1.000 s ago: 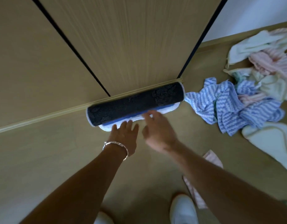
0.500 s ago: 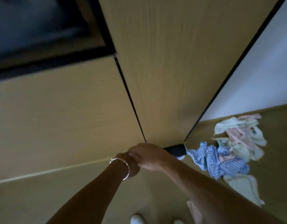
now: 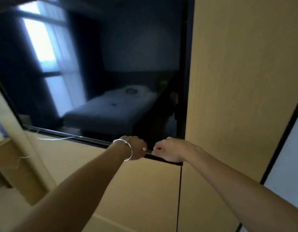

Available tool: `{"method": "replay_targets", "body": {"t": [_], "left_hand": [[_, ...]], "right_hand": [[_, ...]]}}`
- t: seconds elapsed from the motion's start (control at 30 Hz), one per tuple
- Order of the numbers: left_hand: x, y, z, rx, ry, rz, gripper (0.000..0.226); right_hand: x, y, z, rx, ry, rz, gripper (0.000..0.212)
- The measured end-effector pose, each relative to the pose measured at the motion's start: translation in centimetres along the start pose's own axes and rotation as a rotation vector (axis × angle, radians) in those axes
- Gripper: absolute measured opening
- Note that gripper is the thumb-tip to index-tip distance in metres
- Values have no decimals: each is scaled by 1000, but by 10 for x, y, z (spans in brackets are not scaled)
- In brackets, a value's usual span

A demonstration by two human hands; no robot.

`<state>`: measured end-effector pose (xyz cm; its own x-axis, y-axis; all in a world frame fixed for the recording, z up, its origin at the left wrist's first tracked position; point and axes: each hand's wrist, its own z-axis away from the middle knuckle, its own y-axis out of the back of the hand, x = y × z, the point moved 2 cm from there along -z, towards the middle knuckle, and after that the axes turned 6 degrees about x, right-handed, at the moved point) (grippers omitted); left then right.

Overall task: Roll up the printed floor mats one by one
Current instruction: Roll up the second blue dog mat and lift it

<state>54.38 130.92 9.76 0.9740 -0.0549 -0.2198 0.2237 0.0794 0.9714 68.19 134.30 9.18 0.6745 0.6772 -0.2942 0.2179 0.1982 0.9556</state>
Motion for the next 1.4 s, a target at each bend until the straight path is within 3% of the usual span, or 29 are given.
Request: {"method": "replay_targets", "body": {"t": [0.13,0.33,0.43,0.6,0.7,0.97,1.2,1.4], "left_hand": [[-67,28,52,69,151,-22,29],[-132,50,155,322,406,306,24],[-152,31,216,392,524,314,25],[-207,-5,332,401,704,198,35],[-243,-32,410,379,757,162,31],[-326,-94,605,225,893,140,29],[-393,-139,721,243,1073,208,31],[-438,-172,780,165,1153,173,33]], "right_hand": [[-57,18,-16,28,87,43,41],[-165,18,-26,-22,278,182,35],[-227,11,-27,-46,343,233,38],[-350,-17,-13,-24,432,260,28],[-434,-40,4,-13,525,260,38],[-649,-113,38,-88,723,212,42],[-771,-179,48,-182,838,272,43],[-851,-234,24,-243,923,282,42]]}}
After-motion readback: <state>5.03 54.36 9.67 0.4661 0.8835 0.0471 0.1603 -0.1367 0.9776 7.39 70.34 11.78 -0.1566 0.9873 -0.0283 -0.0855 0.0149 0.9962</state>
